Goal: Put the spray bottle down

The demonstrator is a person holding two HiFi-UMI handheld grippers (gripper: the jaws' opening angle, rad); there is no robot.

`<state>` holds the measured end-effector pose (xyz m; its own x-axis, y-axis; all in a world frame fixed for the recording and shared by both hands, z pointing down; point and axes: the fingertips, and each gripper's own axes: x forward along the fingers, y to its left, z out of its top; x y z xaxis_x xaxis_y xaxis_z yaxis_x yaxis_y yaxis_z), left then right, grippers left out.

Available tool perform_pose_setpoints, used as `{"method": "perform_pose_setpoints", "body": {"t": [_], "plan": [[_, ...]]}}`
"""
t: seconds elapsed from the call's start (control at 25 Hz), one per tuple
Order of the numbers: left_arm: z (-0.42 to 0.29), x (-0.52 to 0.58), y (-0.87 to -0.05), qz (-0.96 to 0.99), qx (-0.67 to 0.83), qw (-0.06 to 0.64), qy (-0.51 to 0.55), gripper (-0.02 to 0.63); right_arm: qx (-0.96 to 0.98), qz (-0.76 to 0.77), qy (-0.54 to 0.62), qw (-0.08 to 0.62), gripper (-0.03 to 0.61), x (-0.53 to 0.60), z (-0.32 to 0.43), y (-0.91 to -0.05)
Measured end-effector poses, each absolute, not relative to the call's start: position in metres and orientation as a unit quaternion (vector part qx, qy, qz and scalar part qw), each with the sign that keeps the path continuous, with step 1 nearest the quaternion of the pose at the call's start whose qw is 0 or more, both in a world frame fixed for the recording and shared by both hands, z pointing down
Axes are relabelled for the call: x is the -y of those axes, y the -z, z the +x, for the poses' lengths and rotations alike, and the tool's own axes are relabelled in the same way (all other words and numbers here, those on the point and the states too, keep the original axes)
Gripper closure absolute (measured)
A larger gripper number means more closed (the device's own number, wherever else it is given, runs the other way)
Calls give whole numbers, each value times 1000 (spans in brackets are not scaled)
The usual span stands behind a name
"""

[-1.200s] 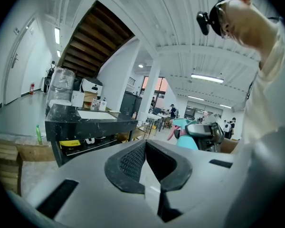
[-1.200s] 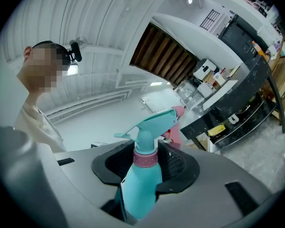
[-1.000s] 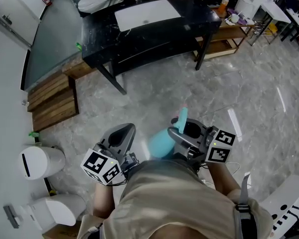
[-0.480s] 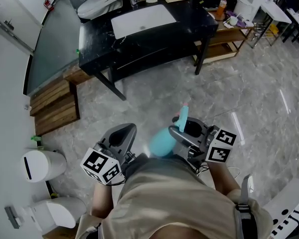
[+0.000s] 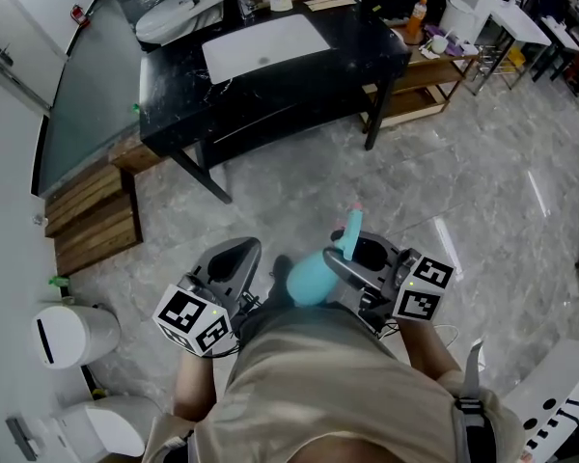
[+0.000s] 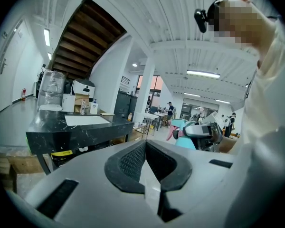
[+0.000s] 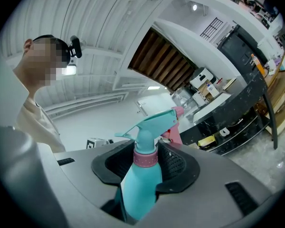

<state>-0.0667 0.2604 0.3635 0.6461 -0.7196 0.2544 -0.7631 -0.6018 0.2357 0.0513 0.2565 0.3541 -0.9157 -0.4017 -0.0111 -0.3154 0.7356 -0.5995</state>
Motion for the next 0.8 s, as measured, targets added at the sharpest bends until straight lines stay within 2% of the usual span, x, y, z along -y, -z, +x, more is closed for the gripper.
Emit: {"method": "perform_pose_setpoints", "body": {"t": [0.44, 0.8], "plan": [[-79, -202, -366, 907, 373, 192, -26, 603, -920, -243, 305, 42, 419, -216, 38, -361], [-86, -154, -376, 919, 338, 201, -33, 603, -907, -286, 306, 36, 417, -177, 30, -363]]}}
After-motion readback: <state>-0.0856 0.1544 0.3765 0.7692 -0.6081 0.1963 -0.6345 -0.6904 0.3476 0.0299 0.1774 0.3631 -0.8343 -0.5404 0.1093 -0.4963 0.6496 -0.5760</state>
